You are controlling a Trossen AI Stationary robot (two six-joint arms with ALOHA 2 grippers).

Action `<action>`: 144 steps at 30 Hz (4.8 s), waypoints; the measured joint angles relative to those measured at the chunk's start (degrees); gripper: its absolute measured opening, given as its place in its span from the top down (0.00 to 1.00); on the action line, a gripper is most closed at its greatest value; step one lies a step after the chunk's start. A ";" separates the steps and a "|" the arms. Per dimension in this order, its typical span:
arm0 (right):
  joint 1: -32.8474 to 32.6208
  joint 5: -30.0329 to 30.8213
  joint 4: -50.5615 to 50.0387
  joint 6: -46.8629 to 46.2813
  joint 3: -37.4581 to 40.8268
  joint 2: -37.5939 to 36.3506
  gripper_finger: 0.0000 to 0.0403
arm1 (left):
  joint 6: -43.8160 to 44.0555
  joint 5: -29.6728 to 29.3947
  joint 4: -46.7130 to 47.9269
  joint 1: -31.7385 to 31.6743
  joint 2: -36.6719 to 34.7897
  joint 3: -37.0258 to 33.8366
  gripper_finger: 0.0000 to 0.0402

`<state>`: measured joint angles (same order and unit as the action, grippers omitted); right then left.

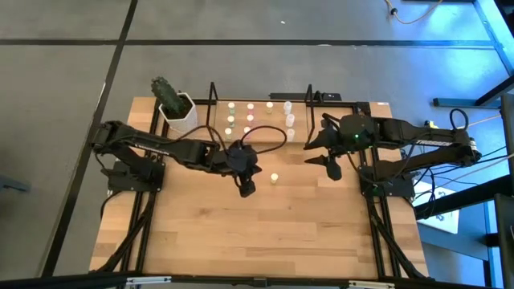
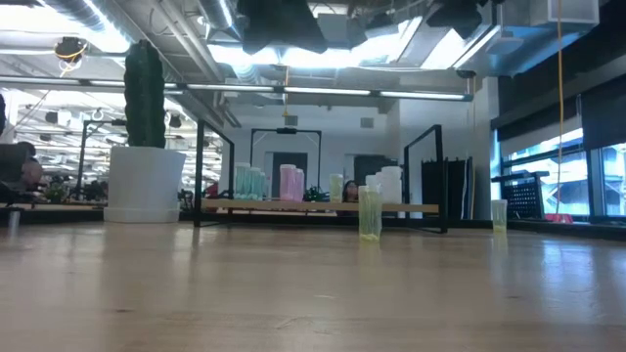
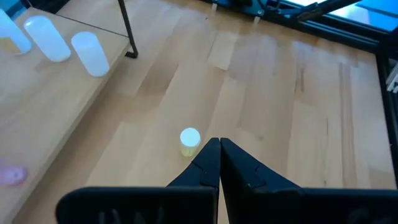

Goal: Pick and place medicine bottles onto shelf by color
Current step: Put the bottom yellow pill bottle on the shelf aligned with the other yellow pill bottle

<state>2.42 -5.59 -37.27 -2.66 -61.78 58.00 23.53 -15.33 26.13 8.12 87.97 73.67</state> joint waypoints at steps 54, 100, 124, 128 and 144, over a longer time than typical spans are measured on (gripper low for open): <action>0.00 -0.01 0.15 0.08 -0.04 0.10 0.48 | -4.73 0.39 -13.77 -2.34 15.12 -1.97 0.26; 0.00 -0.11 0.25 0.08 -0.04 0.10 0.48 | -11.98 -1.78 -21.28 -4.96 25.40 -1.97 0.27; -0.02 -0.06 0.12 0.09 -0.04 0.10 0.48 | -12.15 0.01 -21.88 -4.63 25.40 -1.97 0.38; -0.02 -0.05 0.08 0.07 -0.04 0.10 0.48 | -12.15 0.91 -21.88 -4.63 25.40 -1.97 0.42; -0.02 -0.04 0.10 0.08 -0.04 0.10 0.48 | -15.87 2.50 -21.86 -4.63 25.40 -1.97 0.48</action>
<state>2.39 -5.63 -37.17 -2.57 -61.82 58.11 7.66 -12.83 4.27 3.49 113.36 71.70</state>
